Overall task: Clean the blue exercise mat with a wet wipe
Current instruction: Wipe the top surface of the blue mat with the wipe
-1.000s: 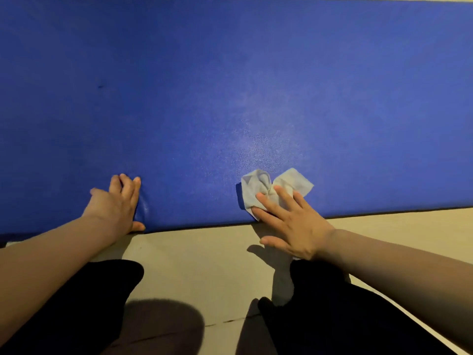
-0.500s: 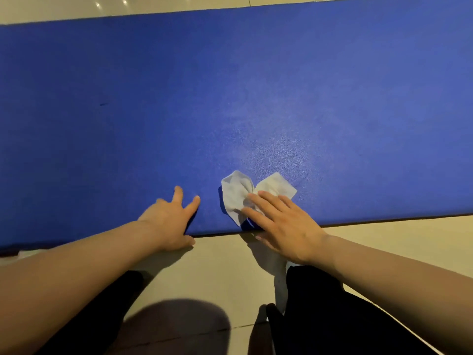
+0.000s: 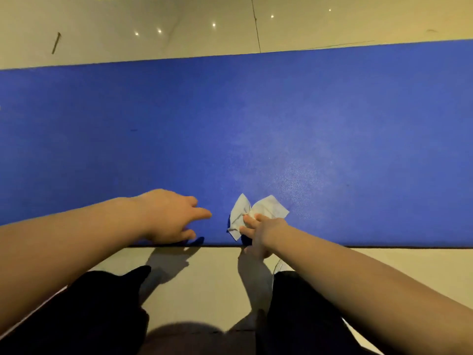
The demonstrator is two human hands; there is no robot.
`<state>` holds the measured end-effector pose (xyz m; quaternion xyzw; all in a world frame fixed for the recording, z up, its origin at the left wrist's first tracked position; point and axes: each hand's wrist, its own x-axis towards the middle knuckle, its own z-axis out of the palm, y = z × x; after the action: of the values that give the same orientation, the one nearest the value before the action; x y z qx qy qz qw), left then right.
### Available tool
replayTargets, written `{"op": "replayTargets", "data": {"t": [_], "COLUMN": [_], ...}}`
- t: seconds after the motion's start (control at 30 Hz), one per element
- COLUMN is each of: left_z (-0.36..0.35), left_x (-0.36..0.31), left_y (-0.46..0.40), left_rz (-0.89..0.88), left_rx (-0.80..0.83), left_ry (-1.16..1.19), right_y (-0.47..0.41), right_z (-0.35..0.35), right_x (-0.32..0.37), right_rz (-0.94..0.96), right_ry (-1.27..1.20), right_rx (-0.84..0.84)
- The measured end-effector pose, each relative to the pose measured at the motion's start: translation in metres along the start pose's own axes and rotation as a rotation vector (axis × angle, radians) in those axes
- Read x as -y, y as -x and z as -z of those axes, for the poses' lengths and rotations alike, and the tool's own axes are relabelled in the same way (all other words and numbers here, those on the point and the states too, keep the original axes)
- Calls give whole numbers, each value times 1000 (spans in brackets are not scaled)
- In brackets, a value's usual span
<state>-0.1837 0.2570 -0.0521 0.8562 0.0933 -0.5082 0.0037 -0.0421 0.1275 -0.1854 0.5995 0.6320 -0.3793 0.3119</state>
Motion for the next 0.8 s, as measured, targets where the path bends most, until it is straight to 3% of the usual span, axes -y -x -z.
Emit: {"op": "replayTargets", "data": {"t": [0.1, 0.27, 0.43, 0.6, 0.8], "left_z": [17, -25, -76, -73, -52], "left_x": [8, 0, 1, 2, -2], "left_y": [15, 4, -17, -40, -56], "left_rz": [37, 87, 68, -15, -97], "left_rx": [-101, -273, -105, -143, -156], "left_ry": [-61, 301, 305, 333, 234], "right_y": [2, 0, -16, -4, 35], "right_z": [11, 42, 49, 53, 65], "right_x": [22, 36, 22, 14, 4], "right_rz": [-61, -130, -75, -7, 149], "right_ry": [4, 40, 108, 124, -23], "right_rx": [34, 209, 319, 294, -3]}}
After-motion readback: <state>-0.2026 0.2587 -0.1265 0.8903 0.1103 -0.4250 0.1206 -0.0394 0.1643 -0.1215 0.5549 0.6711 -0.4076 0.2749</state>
